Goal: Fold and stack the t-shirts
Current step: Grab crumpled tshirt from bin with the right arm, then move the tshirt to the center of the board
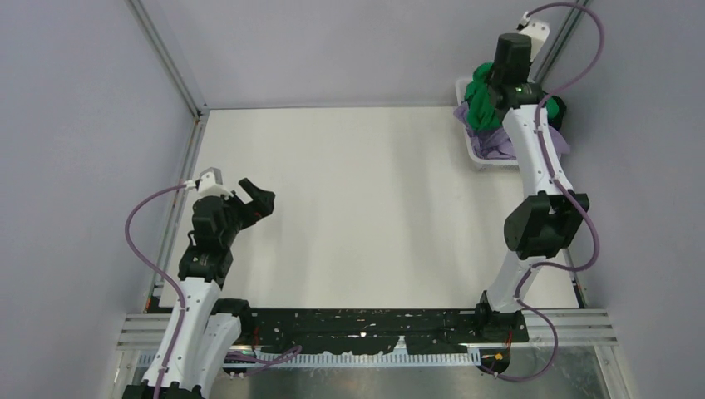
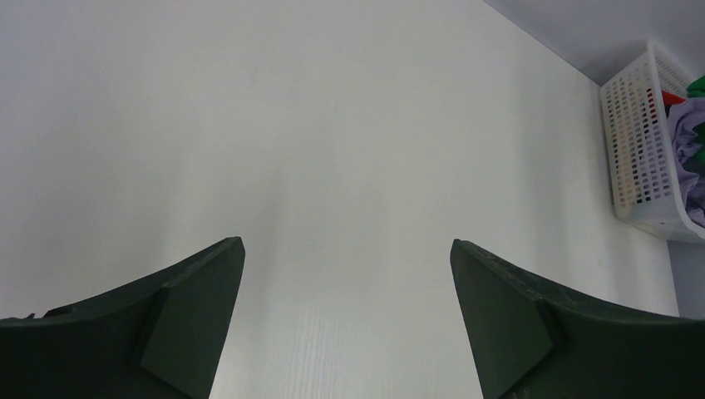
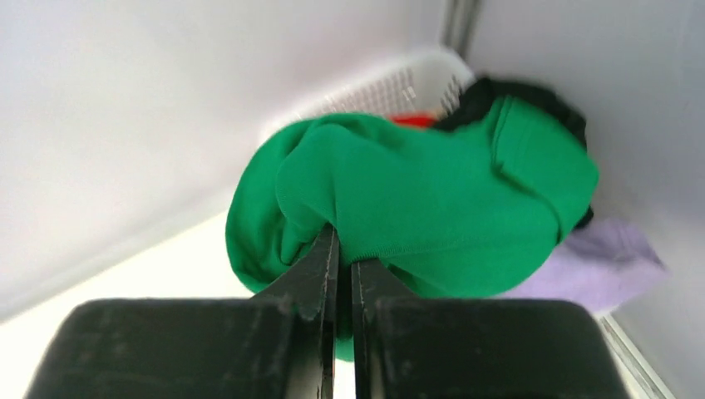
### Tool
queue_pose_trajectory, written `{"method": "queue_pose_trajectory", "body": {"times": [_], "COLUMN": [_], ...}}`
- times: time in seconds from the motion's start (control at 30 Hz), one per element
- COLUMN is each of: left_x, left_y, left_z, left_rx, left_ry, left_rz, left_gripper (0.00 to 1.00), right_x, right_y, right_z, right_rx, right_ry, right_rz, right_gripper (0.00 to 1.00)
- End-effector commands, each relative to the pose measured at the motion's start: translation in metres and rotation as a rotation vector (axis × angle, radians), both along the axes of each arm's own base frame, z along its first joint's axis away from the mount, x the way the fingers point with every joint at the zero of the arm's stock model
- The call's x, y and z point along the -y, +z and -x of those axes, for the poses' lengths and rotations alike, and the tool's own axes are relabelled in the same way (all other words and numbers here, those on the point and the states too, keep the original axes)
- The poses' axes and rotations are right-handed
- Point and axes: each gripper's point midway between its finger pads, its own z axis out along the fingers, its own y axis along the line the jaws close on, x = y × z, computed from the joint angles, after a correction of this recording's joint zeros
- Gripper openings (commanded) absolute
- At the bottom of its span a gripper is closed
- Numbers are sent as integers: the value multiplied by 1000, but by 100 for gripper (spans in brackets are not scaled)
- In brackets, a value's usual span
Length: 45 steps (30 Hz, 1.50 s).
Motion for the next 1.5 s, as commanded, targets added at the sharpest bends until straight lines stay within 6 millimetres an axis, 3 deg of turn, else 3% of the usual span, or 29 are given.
{"method": "queue_pose_trajectory", "body": {"times": [0.0, 0.17, 0.33, 0.4, 0.63, 0.67, 0.7, 0.77, 0.8, 0.83, 0.87, 0.9, 0.93, 0.97, 1.0, 1.03, 1.07, 1.13, 1.3, 1.43, 1.47], "left_x": [10, 12, 13, 14, 14, 14, 15, 15, 16, 16, 17, 17, 16, 16, 15, 15, 13, 6, -2, 4, 6], "left_y": [20, 19, 17, 17, 21, 21, 22, 23, 26, 30, 35, 38, 43, 44, 48, 48, 49, 48, 42, 25, 19], "left_z": [-4, -4, -6, -6, -4, -4, -3, -1, 1, 3, 6, 9, 14, 17, 21, 25, 28, 35, 44, 41, 40], "left_rx": [55, 56, 48, 46, 52, 52, 54, 54, 47, 45, 41, 34, 32, 23, 25, 23, 27, 25, 25, -18, -42], "left_ry": [-49, -60, -66, -70, -74, -76, -79, -79, -77, -77, -80, -79, -73, -68, -63, -56, -45, -3, 44, 21, 13], "left_rz": [34, 42, 41, 41, 35, 35, 35, 46, 53, 60, 64, 66, 72, 75, 84, 86, 87, 82, 81, 101, 107], "left_gripper": [99, 99, 99, 99, 99, 99, 99, 99, 99, 99, 99, 99, 99, 99, 99, 99, 99, 99, 99, 99, 99], "right_x": [-25, -51, -100, -122, -208, -223, -223, -250, -251, -261, -258, -270, -267, -278, -277, -288, -290, -303, -333, -340, -340], "right_y": [191, 259, 301, 305, 291, 284, 281, 267, 271, 251, 258, 236, 247, 225, 232, 212, 212, 193, 129, 55, 25], "right_z": [39, 69, 93, 104, 153, 159, 162, 177, 189, 187, 197, 199, 208, 210, 218, 220, 225, 231, 239, 230, 223], "right_rx": [490, 676, 785, 781, 667, 639, 632, 601, 619, 579, 618, 578, 636, 602, 648, 616, 628, 585, 420, 255, 200], "right_ry": [170, 328, 605, 706, 1032, 1052, 1014, 986, 972, 907, 882, 855, 838, 825, 815, 818, 816, 823, 847, 786, 753], "right_rz": [-30, -47, -93, -162, -277, -273, -264, -247, -214, -208, -188, -185, -185, -184, -203, -203, -219, -237, -279, -263, -228], "right_gripper": [5, 5, 5, 5, 5, 5, 5, 5, 5, 5, 5, 5, 5, 5, 5, 5, 5, 5, 5, 5, 6]}}
